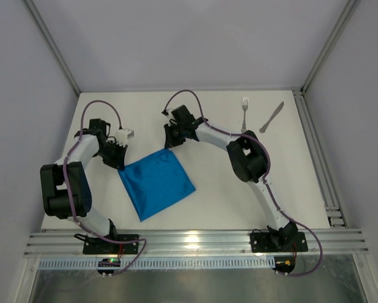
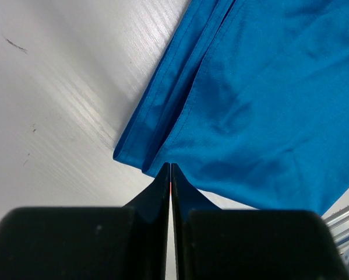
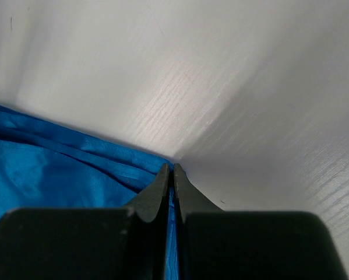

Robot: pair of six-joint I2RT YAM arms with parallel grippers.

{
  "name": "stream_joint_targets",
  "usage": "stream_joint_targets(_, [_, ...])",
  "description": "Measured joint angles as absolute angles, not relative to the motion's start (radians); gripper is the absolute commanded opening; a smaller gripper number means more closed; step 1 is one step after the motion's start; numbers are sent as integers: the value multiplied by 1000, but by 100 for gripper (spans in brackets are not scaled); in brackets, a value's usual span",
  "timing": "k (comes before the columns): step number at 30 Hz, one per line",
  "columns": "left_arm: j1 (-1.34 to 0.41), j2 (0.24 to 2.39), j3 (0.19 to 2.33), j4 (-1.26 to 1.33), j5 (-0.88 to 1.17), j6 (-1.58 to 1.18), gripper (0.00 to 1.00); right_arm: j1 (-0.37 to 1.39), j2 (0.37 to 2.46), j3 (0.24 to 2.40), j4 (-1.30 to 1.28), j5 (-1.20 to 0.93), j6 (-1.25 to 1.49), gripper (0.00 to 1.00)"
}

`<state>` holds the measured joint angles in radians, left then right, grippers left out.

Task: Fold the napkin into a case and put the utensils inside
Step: Smooth out the square-folded napkin at the center of the board.

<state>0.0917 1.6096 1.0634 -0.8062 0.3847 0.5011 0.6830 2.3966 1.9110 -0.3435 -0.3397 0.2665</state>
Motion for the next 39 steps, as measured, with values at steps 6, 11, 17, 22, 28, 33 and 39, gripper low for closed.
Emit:
stream_joint_targets(6, [92, 1609, 1063, -828, 395, 511, 0, 678, 2367, 1842, -294, -344, 268, 4])
stream_joint_targets(11, [92, 1609, 1063, -849, 429, 538, 33, 678, 2278, 1699, -268, -336, 270, 4])
stream_joint_targets(17, [92, 1594, 1063, -865, 476, 560, 42, 678, 2172, 1534, -238, -323, 285, 4])
stream_joint_targets(22, [89, 1586, 1063, -883, 500, 593, 41, 678, 2071, 1394, -236, -306, 291, 4])
stream_joint_targets(28, [66, 1632, 1068, -890, 514, 614, 41, 678, 2012, 1325, -249, -297, 290, 4])
stream_joint_targets(33, [24, 1663, 1074, -875, 519, 609, 36, 678, 2011, 1325, -255, -297, 287, 11])
stream_joint_targets(39, [11, 1695, 1086, -858, 523, 603, 24, 674, 2011, 1354, -320, -268, 247, 32])
